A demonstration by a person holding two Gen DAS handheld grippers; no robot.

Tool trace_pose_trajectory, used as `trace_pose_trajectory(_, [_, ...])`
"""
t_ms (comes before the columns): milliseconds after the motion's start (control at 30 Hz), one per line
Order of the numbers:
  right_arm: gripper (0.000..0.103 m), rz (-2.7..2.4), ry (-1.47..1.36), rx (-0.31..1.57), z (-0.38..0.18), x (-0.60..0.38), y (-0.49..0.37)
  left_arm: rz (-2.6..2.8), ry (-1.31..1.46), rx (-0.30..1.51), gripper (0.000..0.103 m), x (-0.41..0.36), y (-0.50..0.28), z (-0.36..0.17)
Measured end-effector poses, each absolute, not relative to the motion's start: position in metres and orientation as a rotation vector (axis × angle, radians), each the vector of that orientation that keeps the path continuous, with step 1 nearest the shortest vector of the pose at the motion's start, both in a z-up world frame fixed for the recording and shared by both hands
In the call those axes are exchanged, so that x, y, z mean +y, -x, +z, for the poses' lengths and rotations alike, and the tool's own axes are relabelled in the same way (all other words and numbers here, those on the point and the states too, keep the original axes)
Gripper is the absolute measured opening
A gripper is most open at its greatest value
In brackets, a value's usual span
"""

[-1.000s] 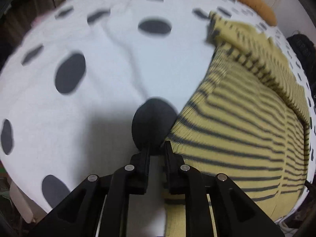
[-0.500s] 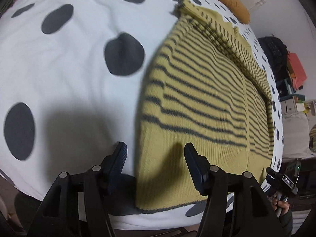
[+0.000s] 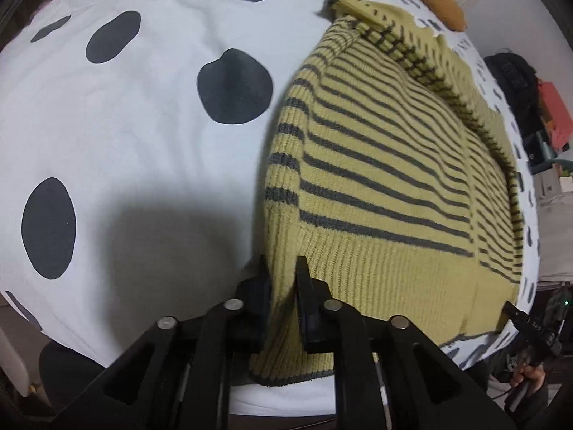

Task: Fold large clothes

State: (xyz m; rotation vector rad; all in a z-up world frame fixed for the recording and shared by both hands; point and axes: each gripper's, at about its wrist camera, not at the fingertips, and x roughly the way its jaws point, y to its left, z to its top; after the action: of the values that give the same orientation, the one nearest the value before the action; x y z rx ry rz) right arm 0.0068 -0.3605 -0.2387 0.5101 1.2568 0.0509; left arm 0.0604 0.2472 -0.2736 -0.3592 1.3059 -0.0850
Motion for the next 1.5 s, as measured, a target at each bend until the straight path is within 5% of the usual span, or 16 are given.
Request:
trace_pose_trajectory(33, [0.027,0.075,-0.533,1.251,-0.239,-0.359,-0.006,-0.098,0.360,1.302,0.043,0.246,-0.058,-0.273])
trace_pose_trajectory(100, [0.042,0.116,-0.586,1.240,-0.241,-0.363,-0.001,-0.141,0.380,1.279,0.060,0.245,-0.052,-0.272])
trace_pose_trajectory(400, [0.048,0.253,-0.621,1.171,-0.252,-0.333,-0.012,-0.223,0.394,1.269,0.060,0.227,-0.063,-0.276])
trace_pose_trajectory(467, [0.054,0.286,-0.646,1.168,-0.255,-0.335,-0.012,-0.230,0.404,1.270,0.052,0.225,-0.070,-0.278])
trace_pose_trajectory(500, [0.054,0.294,-0.673,1.163,-0.255,-0.340,-0.011,-0.230,0.408,1.274,0.018,0.228,-0.072,-0.279])
trace_pose_trajectory(533, [0.054,0.293,-0.692,1.170,-0.255,-0.342,-0.010,-0.232,0.418,1.286,0.010,0.230,-0.074,-0.279])
trace_pose_trajectory(600, [0.039,0.282,-0.699,1.182,-0.251,-0.344,-0.010,-0.246,0.423,1.282,0.008,0.234,-0.073,-0.277])
trace_pose_trajectory(633, [0.020,0.276,-0.683,1.173,-0.246,-0.344,-0.009,-0.244,0.406,1.278,0.008,0.233,-0.072,-0.274])
trace_pose_trajectory(667, [0.016,0.278,-0.684,1.158,-0.242,-0.343,-0.009,-0.243,0.408,1.274,0.007,0.233,-0.072,-0.272])
trace_pose_trajectory(1033, [0.015,0.418,-0.758,1.000,-0.179,-0.324,-0.052,-0.305,0.526,1.147,0.007,0.250,-0.105,-0.208])
trace_pose_trajectory(1300, [0.015,0.392,-0.666,0.859,-0.122,-0.342,-0.175,-0.296,0.506,1.039,0.007,0.254,-0.240,-0.148])
trace_pose_trajectory(1500, [0.015,0.300,-0.642,0.826,-0.118,-0.366,-0.297,-0.208,0.529,1.079,0.007,0.251,-0.382,-0.165])
